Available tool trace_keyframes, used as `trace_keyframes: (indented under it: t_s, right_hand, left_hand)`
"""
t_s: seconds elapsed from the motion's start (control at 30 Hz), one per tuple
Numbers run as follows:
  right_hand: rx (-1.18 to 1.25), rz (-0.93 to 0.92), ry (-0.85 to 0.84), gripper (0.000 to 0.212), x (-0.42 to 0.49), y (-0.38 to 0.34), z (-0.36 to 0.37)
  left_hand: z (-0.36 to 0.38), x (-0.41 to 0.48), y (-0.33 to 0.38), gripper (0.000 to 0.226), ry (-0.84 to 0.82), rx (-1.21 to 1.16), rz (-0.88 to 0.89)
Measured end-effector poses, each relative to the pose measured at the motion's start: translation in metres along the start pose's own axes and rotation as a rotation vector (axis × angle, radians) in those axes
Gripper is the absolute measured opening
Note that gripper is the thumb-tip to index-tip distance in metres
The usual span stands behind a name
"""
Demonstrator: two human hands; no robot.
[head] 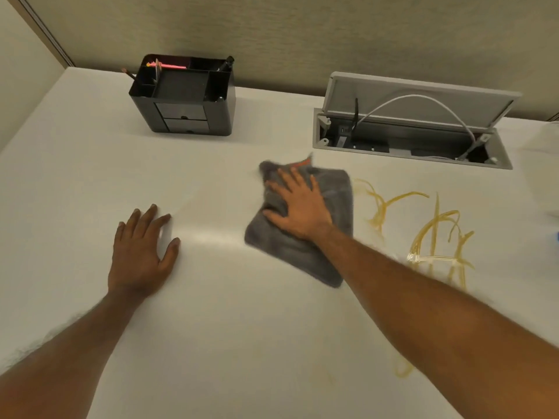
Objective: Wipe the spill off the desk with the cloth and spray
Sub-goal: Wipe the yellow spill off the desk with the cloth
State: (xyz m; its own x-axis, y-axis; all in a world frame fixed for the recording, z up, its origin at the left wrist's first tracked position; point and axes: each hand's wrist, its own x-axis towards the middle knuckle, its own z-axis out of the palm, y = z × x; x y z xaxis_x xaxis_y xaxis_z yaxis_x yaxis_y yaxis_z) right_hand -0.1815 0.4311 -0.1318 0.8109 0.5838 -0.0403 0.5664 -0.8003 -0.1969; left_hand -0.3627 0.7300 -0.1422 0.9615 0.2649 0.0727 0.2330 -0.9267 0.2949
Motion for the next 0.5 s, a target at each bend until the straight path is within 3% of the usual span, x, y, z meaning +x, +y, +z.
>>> trace_keyframes:
  t_s: [0.13,0.23,0.37,0.5]
  right_hand:
    - [0.159,-0.118,0.110,0.058,-0.078,0.003,0.007]
    - [0.205,0.054,0.200,0.054,-0.103,0.034,0.004]
    - [0.045,0.260,0.125,0.070,-0.059,0.046,0.000]
    - [-0.036,0.234,0.040,0.079,-0.006,0.018,0.002]
  left_hand:
    - [-0.002,0.000,0.001,0.063,0.000,0.000,-0.008]
    - [-0.002,0.000,0.002,0.063,-0.008,0.004,-0.009]
    - [-0.001,-0.001,0.002,0.062,-0.003,0.011,-0.011]
    - [-0.001,-0.001,0.002,0.061,0.001,0.007,-0.008]
